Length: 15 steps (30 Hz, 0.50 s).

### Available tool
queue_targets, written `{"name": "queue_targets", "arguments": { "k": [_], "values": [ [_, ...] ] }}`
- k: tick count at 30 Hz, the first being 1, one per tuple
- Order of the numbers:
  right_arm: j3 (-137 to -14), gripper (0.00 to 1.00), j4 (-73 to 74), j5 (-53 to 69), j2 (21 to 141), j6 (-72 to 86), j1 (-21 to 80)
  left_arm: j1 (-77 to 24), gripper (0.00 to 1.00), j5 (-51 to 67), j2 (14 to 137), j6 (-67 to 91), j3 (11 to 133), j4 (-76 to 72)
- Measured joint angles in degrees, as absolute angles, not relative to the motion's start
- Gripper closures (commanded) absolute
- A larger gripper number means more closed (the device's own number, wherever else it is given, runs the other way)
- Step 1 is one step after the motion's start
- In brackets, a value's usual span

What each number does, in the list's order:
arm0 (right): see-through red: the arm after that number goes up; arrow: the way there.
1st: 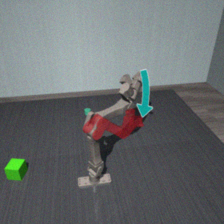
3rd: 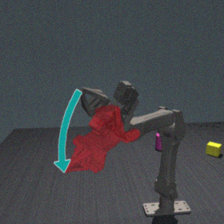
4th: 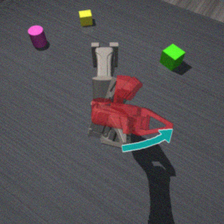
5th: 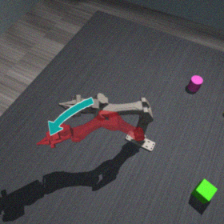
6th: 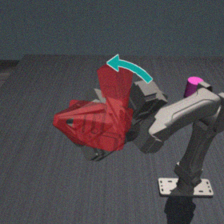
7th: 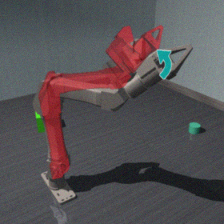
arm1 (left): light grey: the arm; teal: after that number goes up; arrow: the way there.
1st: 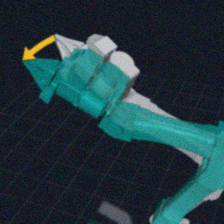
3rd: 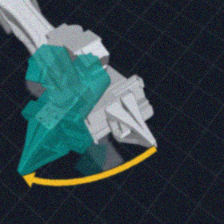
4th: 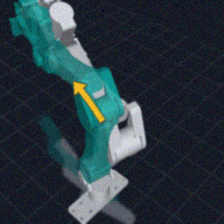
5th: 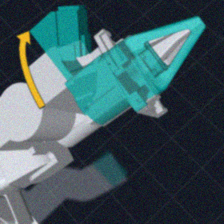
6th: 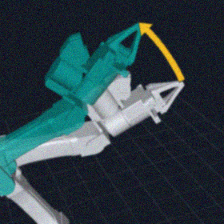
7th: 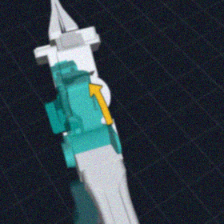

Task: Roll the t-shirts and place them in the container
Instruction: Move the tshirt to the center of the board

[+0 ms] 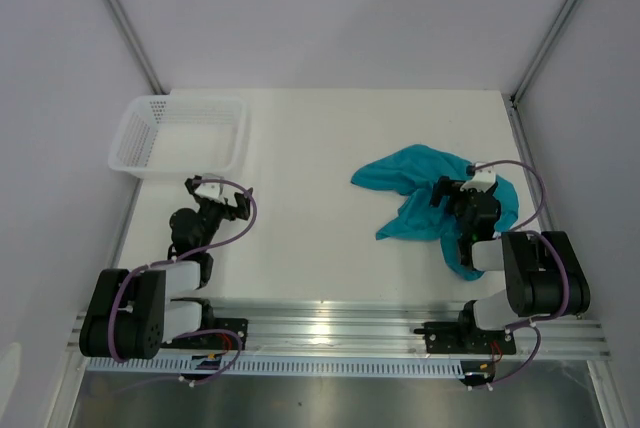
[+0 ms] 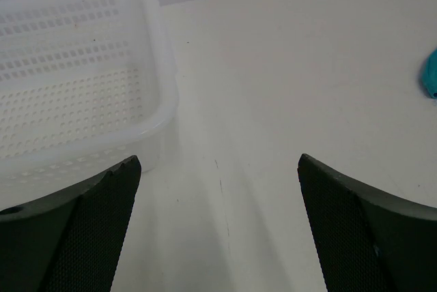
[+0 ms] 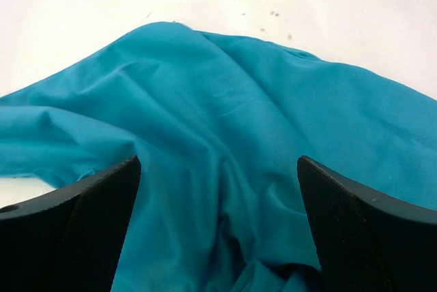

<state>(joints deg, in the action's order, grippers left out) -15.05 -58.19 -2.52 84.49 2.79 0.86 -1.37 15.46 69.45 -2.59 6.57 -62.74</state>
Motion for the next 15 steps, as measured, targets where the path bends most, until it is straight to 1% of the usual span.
{"name": "queue_targets", "arguments": {
  "k": [4, 6, 8, 10, 11, 12, 13, 14, 15],
  "values": [
    [-15.4, 0.01, -56.7, -1.9, 84.1, 2.6, 1.0, -1.4, 0.00, 15.5, 69.5, -2.6, 6.6, -62.8],
    [-17.0, 0.00, -51.2, -2.9, 81.9, 3.2, 1.0, -1.4, 0.01, 15.5, 69.5, -2.6, 6.6, -62.8],
    [-19.0, 0.01, -44.6, -4.3, 76.5, 5.1, 0.4, -1.4, 0.01, 15.5, 69.5, -2.6, 6.6, -62.8],
    [-20.8, 0.24, -39.7, -5.1, 70.0, 9.4, -1.8, -1.4, 0.01, 15.5, 69.5, -2.6, 6.6, -62.8],
    [-22.2, 0.39, -36.1, -5.7, 66.5, 12.0, -3.6, -1.4, 0.01, 15.5, 69.5, -2.6, 6.6, -62.8],
    [-24.3, 0.74, -31.8, -6.7, 63.7, 14.6, -5.3, -1.4, 0.01, 15.7, 69.5, -2.6, 6.5, -62.8],
    [-26.8, 0.79, -26.9, -8.4, 61.7, 17.2, -6.7, -1.4, 0.01, 16.1, 69.4, -2.7, 6.5, -62.8],
    [-30.0, 0.78, -21.3, -10.6, 60.8, 19.9, -7.5, -1.4, 0.01, 16.6, 69.2, -3.0, 6.5, -62.8],
    [-32.5, 0.71, -16.9, -12.2, 60.7, 21.6, -7.8, -1.4, 0.01, 16.9, 68.8, -3.0, 6.4, -62.9]
  ]
}}
